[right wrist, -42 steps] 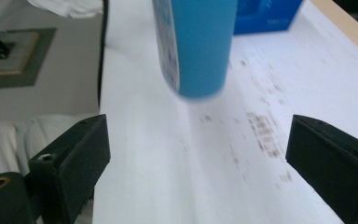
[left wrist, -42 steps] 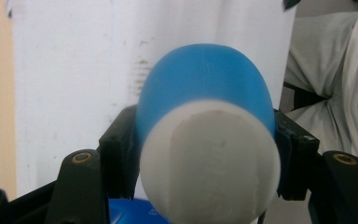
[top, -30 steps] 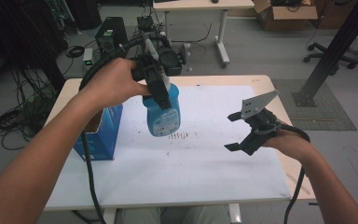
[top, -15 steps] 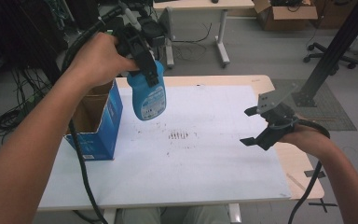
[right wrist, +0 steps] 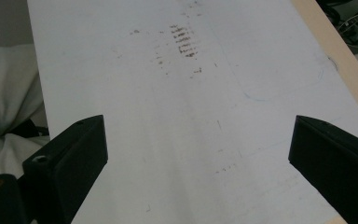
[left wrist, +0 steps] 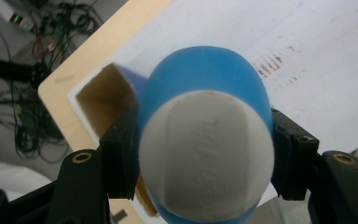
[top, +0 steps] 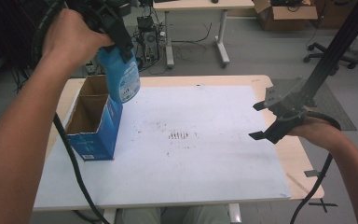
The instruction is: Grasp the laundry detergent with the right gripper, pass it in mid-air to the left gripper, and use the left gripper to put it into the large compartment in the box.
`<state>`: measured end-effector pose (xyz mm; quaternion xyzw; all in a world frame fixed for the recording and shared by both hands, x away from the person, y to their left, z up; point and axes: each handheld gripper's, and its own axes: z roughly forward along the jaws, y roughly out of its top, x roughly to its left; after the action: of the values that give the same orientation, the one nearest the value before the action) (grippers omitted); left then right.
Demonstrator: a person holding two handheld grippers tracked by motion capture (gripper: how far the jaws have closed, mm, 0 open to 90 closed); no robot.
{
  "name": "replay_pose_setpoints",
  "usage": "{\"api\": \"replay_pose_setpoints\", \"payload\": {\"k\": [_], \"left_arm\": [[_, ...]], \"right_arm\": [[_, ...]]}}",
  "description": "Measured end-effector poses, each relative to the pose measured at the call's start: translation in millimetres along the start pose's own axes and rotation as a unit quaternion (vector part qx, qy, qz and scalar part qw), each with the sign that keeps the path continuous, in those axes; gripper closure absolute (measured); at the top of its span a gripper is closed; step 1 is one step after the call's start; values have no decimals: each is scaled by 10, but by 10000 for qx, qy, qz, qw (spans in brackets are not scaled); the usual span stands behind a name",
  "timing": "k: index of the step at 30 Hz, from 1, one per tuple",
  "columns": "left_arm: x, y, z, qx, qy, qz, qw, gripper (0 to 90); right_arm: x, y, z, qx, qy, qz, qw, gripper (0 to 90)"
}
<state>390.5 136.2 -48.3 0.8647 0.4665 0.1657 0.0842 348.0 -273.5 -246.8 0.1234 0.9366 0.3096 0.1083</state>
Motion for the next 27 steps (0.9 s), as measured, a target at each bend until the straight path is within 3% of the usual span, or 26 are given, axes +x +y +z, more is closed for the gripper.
{"api": "replay_pose_setpoints", "payload": {"k": [5,10,15,27], "left_arm": [[177,-100,-34,117,222,-476,9986,378],[322,-200,-31,189,260,-886,9956,378],[454,-286,-9,222,296,-1270,9912,379],[678,-469,148,292,459,-1905,9802,378]], "right_arm": [[-17,-12,29,178,36,-43,9998,42],[-33,4,51,340,55,-106,9994,44],[-43,15,73,612,4,-201,9979,44],[-62,-19,30,749,19,-219,9970,48]]}}
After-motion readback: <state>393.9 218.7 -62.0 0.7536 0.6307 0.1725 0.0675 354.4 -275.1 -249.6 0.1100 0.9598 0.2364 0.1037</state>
